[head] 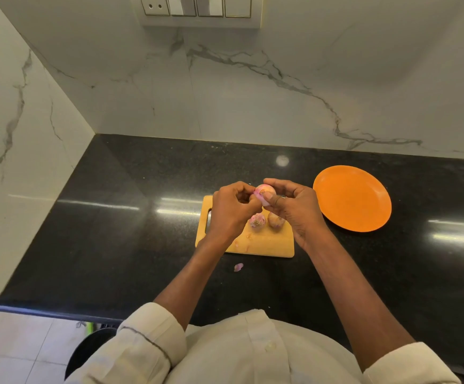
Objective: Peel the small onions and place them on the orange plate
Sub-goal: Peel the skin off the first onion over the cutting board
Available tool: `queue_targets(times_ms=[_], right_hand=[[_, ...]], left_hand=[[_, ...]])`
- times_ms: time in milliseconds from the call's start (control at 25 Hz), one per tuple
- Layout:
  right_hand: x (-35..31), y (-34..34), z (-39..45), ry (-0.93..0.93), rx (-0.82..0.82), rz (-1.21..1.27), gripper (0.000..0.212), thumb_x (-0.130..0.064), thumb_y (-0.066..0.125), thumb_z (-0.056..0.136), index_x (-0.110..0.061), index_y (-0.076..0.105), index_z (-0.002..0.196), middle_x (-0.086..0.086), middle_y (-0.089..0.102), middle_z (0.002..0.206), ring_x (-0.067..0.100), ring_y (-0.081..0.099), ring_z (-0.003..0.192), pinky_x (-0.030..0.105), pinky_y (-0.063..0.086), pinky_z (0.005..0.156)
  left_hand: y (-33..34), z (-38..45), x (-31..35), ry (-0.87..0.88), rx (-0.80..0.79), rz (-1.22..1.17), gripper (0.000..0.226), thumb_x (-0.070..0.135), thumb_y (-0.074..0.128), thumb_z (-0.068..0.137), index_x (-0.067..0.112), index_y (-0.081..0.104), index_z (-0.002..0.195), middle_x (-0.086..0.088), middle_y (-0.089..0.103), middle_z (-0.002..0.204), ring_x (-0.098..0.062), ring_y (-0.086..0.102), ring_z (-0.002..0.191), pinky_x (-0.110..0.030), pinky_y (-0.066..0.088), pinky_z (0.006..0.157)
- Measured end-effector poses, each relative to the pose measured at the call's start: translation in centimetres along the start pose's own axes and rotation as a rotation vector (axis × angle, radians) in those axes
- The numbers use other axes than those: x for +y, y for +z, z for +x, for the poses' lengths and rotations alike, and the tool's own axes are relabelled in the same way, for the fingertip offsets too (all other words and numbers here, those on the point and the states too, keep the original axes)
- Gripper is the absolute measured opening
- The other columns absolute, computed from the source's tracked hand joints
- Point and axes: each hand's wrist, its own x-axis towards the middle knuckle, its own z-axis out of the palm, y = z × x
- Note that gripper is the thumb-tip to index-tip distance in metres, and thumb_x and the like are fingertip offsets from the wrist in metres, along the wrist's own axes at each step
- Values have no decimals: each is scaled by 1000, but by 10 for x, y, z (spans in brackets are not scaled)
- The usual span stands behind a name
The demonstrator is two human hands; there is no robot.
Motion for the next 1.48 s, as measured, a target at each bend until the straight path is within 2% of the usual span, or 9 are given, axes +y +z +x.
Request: queue_targets(times_ms=[240,480,720,840,920,1000,1200,1320,1480], right_hand=[[-2,2,-5,-8,-30,75,31,-1,76,91,-19,79,116,-2,80,114,21,75,111,43,64,92],[1,-5,-13,28,-31,226,31,-6,70,97,-18,75,125,-2,78,121,19,73,117,35,61,88],[9,4,-22,79,-122,292,37,3,62,100,-14,70,132,3,78,121,26,70,123,44,60,100],[14,14,-27,130,-116,299,31,-5,63,102,-13,72,130,8,74,127,29,67,126,48,56,107],[17,23,-34,128,-113,281,32,-17,70,99,-13,72,131,9,74,128,28,67,124,45,56,106],[18,30,-36,105,-78,244,34,-17,73,97,-12,73,130,8,75,125,26,69,122,40,58,102],[15,45,-39,125,-30,323,35,0,65,99,-12,72,131,8,75,126,24,73,117,39,62,96],[18,51,-44,128,-33,345,37,4,60,101,-13,71,131,8,75,127,25,72,120,40,61,98],[26,56,-48,184,-50,505,37,5,57,102,-9,67,134,16,73,130,31,72,121,44,58,105]], left_hand=[[-3,-5,5,-30,71,-115,11,11,79,95,6,82,105,-6,81,85,-24,79,76,-48,68,75],[-12,-16,12,-116,-55,-396,25,15,76,99,3,76,122,-13,81,106,-31,79,100,-37,66,87],[-23,-27,5,-75,41,-319,16,9,78,97,2,80,111,-11,82,95,-28,80,88,-34,66,80],[-26,-37,6,-17,106,-147,11,16,80,96,8,81,103,-2,81,89,-19,79,84,-40,67,80],[-28,-43,8,33,157,-7,11,21,81,96,10,79,99,4,78,85,-13,76,80,-34,65,76],[-31,-45,10,81,163,65,8,19,80,96,11,77,99,6,76,85,-10,74,78,-29,63,73],[-46,-45,5,-7,122,-123,13,16,79,97,14,80,110,4,80,99,-11,76,93,-24,61,82],[-47,-50,2,-6,143,-110,9,14,79,96,11,81,104,4,81,93,-9,77,87,-20,60,78],[-54,-47,-7,-98,162,-322,6,7,79,95,4,78,100,-8,80,93,-16,76,86,-31,64,81]])
